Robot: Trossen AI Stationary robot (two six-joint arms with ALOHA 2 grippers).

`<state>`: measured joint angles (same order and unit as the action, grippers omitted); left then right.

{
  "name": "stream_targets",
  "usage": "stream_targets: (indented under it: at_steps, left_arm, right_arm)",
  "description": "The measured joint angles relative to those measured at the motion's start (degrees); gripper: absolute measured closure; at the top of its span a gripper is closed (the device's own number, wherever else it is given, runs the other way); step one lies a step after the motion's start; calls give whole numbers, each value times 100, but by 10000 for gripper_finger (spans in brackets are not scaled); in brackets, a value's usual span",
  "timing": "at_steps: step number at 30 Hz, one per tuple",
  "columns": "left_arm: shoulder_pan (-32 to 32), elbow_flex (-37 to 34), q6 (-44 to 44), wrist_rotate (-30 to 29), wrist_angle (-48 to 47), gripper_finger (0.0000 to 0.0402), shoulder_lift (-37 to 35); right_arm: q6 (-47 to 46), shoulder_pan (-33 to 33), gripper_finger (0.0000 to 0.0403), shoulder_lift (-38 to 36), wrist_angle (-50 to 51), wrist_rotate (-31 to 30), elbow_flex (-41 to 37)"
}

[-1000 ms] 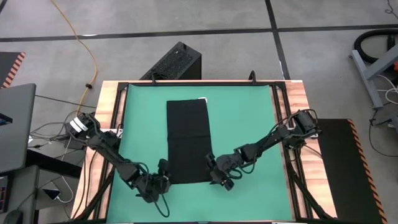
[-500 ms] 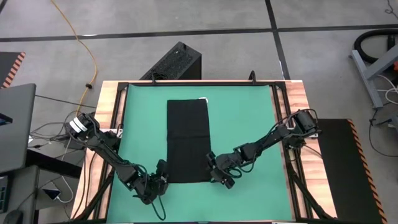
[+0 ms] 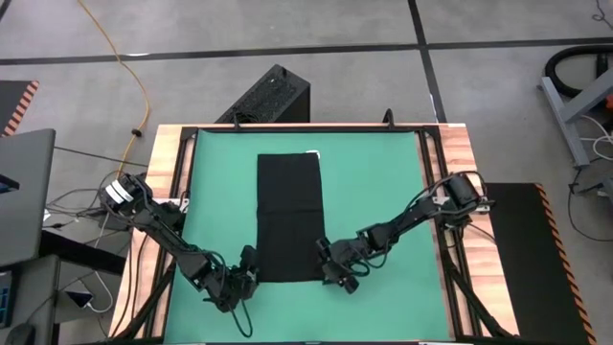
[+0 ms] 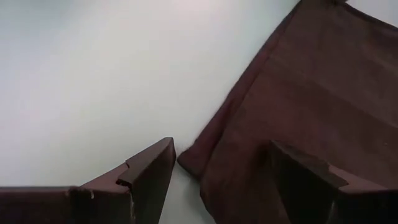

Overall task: Roll towel into tight, uniform cylinder
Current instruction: Roll the black towel

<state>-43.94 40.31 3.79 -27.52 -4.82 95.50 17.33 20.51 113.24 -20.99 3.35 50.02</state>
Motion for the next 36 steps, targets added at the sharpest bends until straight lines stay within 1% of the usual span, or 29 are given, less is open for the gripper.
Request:
stream_targets:
  at_steps: [4,7,9,11,14,20,23,25,26,30,36]
  left_arm:
    - [15,-82,190,64,1,240,0]
    - [55,-85,156,136,0,266,5]
    - [94,-85,153,182,11,287,7]
    - [127,-85,169,213,25,309,9]
    - [167,-85,184,244,68,342,16]
    - [204,-95,138,155,283,391,31]
    - [207,-80,185,47,471,399,31]
    - [210,-27,232,-84,543,400,33]
    - [215,10,236,-192,523,400,35]
    - [216,195,335,-492,569,401,35]
    - [211,486,498,-330,574,401,29]
  right_arm:
    - [-495,-37,117,14,122,-257,0]
    - [-898,-63,123,16,169,-360,-4]
    - [-1086,-63,133,18,192,-415,-2]
    - [-1273,-56,152,23,205,-468,-4]
    - [-1521,-59,195,23,214,-585,-4]
    - [-1863,-61,305,29,201,-888,-6]
    - [-1967,0,360,-37,217,-918,-11]
    - [-1988,43,386,-142,276,-947,-15]
    - [-1990,75,389,-218,309,-980,-15]
    - [-2128,188,382,-594,647,-1025,-46]
    - [-2463,334,390,-1202,1414,-1117,-46]
